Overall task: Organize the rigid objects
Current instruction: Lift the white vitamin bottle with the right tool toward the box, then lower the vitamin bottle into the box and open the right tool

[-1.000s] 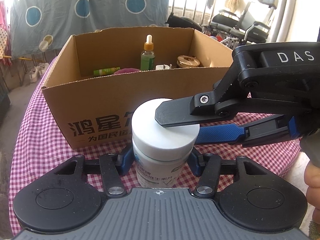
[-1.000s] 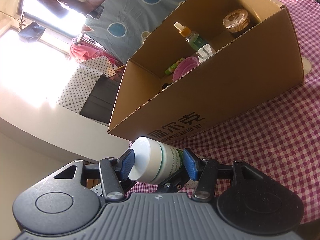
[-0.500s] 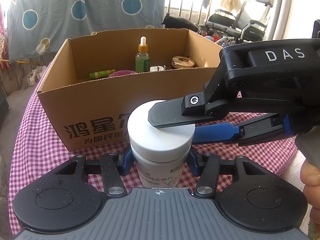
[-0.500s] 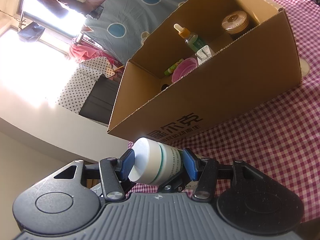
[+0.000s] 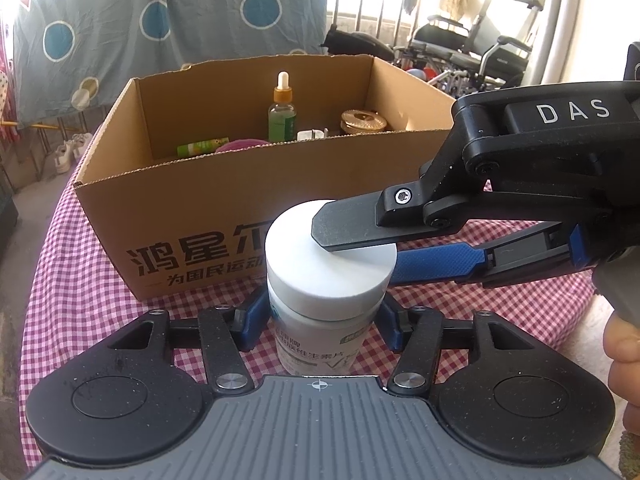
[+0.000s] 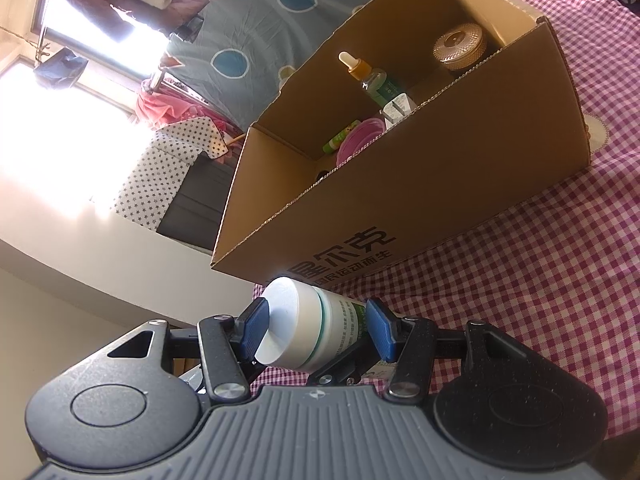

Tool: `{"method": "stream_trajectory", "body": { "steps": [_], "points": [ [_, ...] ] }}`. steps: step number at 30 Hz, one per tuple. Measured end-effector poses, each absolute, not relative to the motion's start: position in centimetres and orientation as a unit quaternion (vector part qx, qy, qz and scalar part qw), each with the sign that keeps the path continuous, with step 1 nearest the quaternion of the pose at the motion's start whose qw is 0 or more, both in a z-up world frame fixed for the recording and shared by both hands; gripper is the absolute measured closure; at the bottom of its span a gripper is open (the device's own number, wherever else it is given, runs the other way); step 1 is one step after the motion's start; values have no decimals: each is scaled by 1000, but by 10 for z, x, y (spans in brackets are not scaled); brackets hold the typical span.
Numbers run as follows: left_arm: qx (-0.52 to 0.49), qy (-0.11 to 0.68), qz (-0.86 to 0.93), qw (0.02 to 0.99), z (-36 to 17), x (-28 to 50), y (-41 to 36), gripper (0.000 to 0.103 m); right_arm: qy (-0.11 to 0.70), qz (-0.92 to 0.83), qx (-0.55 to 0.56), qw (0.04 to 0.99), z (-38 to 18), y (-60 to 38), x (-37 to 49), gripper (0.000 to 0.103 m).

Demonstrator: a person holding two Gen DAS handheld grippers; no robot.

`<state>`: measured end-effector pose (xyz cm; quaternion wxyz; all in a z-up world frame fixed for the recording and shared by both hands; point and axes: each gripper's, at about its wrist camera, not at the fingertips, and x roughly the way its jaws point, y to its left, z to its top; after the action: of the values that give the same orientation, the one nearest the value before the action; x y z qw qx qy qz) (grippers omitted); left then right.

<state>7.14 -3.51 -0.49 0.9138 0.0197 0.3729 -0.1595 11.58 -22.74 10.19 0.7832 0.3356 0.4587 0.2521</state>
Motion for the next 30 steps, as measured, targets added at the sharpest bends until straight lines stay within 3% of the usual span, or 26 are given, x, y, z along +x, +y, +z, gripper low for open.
{"method": "stream_trajectory", "body": {
  "steps": [8, 21, 30],
  "points": [
    [20, 352, -160, 922, 10, 57, -31, 50, 448, 266, 331, 787, 116, -222, 108, 46],
    [18, 289, -226, 930, 121, 105, -35, 50, 337, 322, 279, 840, 235, -229, 142, 44],
    [8, 349, -252, 903, 93, 182, -75, 50, 355, 275, 281, 848, 211, -261, 208, 41]
  ]
}}
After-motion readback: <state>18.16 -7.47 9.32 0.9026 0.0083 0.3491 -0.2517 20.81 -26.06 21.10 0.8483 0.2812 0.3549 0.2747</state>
